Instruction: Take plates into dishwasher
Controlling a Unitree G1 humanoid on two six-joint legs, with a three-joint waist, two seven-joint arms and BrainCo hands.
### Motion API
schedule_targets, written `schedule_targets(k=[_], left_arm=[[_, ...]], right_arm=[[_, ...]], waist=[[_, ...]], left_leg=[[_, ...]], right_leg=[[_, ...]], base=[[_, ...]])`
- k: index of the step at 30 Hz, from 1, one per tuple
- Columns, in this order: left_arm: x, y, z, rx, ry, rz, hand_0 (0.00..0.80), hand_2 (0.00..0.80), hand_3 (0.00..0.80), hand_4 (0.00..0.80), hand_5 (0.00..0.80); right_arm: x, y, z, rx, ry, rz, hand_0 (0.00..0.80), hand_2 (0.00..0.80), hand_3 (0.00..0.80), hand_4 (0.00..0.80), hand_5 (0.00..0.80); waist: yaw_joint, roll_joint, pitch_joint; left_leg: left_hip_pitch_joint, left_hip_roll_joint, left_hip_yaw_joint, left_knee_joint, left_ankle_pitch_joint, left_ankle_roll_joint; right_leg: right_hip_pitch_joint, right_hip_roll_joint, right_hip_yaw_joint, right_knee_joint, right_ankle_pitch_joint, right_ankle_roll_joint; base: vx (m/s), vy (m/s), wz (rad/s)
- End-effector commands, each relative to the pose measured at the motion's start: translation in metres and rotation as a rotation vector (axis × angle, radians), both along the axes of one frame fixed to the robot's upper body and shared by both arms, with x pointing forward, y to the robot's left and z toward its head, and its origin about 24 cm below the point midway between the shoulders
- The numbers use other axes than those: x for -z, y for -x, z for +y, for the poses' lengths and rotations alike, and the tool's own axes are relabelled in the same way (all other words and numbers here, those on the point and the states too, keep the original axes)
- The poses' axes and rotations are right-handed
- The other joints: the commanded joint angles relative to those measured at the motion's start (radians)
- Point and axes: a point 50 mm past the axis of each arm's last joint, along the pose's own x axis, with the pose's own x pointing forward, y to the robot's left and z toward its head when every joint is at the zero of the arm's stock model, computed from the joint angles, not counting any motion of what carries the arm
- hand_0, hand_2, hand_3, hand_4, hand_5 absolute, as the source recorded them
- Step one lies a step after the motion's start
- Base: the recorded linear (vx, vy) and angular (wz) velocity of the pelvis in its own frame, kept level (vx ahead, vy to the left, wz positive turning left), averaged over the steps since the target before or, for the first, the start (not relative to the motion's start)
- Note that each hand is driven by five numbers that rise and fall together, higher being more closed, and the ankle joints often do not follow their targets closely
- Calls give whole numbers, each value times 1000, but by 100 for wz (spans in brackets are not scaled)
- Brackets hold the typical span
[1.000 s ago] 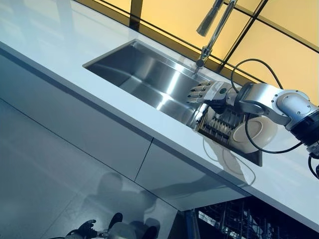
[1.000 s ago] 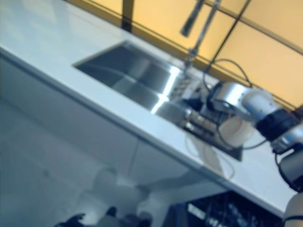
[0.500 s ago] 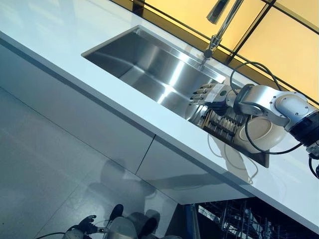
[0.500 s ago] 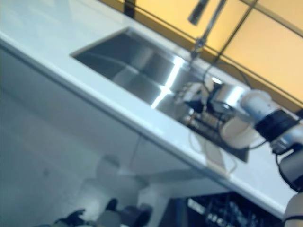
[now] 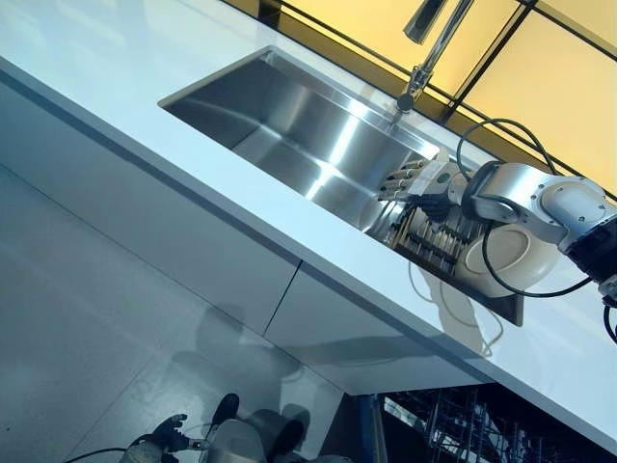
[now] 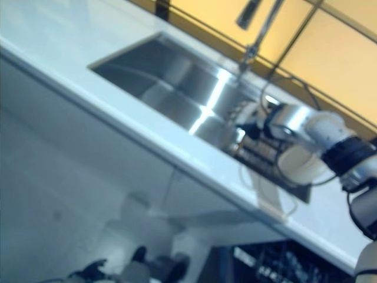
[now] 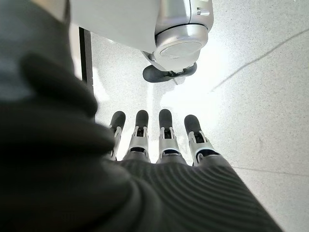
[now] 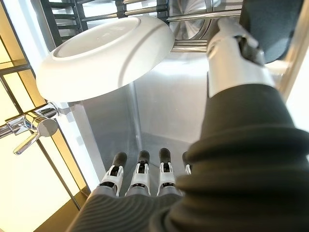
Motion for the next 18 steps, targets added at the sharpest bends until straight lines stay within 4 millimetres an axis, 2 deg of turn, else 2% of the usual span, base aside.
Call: schedule_targets(k=[1,18], left_arm=[[-6,-8,3,30,-24,-38,0,0,0,0,0],[-7,-12,1,30,-19,-48,0,0,0,0,0]], right_arm=[[-35,-3,-25,104,15,-130,0,0,0,0,0],[-41,-4,-38,144,37,-196,0,0,0,0,0]], waist=[[-1,-19,2],[-2,-14,7]], left_leg=[[4,-37,41,0,-112,74],[-2,-39,40,5,-112,76]], right_leg=[[50,33,39,39,-111,41],[45,30,37,44,-110,43]], base=[[0,0,0],[0,0,0]])
